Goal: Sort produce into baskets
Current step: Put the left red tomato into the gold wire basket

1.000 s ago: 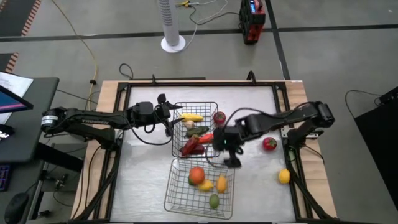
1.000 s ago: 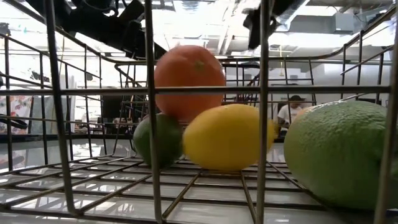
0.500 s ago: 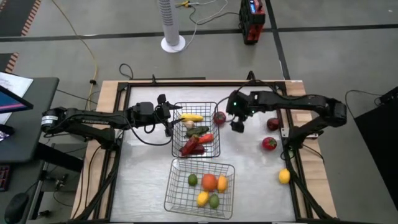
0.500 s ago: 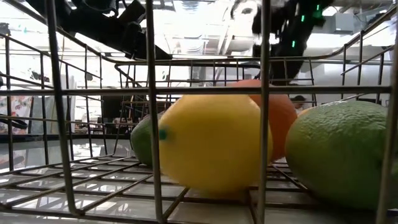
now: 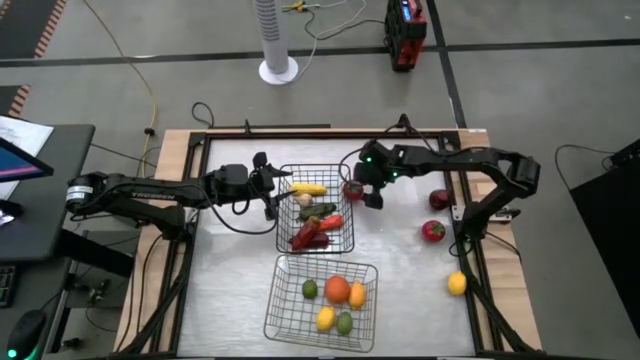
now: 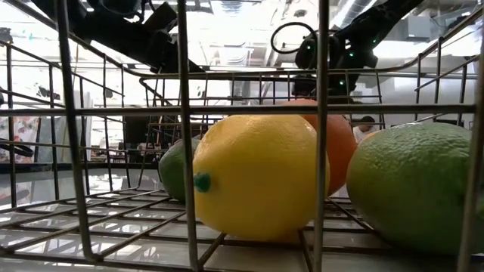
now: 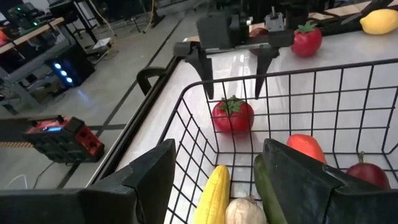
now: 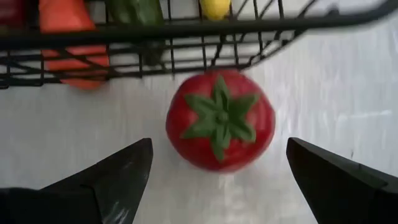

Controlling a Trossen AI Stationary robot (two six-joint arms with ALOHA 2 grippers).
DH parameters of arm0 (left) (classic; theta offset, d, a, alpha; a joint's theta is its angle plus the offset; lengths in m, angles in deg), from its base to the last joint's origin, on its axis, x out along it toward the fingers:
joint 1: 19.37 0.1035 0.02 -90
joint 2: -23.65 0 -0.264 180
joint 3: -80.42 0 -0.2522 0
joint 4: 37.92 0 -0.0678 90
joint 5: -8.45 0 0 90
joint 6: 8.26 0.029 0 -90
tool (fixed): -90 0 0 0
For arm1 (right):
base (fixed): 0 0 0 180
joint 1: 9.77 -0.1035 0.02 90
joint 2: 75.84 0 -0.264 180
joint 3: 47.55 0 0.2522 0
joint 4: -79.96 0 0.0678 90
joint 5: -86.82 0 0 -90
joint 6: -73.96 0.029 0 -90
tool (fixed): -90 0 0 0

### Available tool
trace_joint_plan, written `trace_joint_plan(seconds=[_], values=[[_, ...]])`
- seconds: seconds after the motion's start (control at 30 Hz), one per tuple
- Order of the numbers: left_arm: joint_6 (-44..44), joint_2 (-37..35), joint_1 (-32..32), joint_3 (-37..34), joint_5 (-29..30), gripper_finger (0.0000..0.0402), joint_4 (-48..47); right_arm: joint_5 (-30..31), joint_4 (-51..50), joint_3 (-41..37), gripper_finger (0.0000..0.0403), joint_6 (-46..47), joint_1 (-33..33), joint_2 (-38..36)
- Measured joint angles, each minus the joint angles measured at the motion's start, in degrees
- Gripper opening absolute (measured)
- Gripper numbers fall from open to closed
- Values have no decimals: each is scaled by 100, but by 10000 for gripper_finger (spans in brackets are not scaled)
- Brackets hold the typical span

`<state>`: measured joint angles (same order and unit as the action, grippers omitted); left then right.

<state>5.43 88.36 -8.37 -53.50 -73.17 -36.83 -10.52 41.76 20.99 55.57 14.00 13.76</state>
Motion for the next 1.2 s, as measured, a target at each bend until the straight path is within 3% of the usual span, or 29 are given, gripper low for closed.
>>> trace_joint_plan(seconds=[0.23, 0.4, 0.7, 1.0, 1.2], values=[[-33, 0, 0, 0, 0, 231, -55, 114, 400, 0, 399, -402, -88, 148], [-92, 0, 0, 0, 0, 231, -209, -288, 527, 0, 397, -373, -40, 491], [-131, 0, 0, 0, 0, 231, -339, -410, 790, 11, 387, -340, 152, 870], [-131, 0, 0, 0, 0, 231, -387, -440, 631, -11, 349, -194, 150, 584], [-192, 0, 0, 0, 0, 231, -387, -161, -91, -11, 351, -13, 130, 54]])
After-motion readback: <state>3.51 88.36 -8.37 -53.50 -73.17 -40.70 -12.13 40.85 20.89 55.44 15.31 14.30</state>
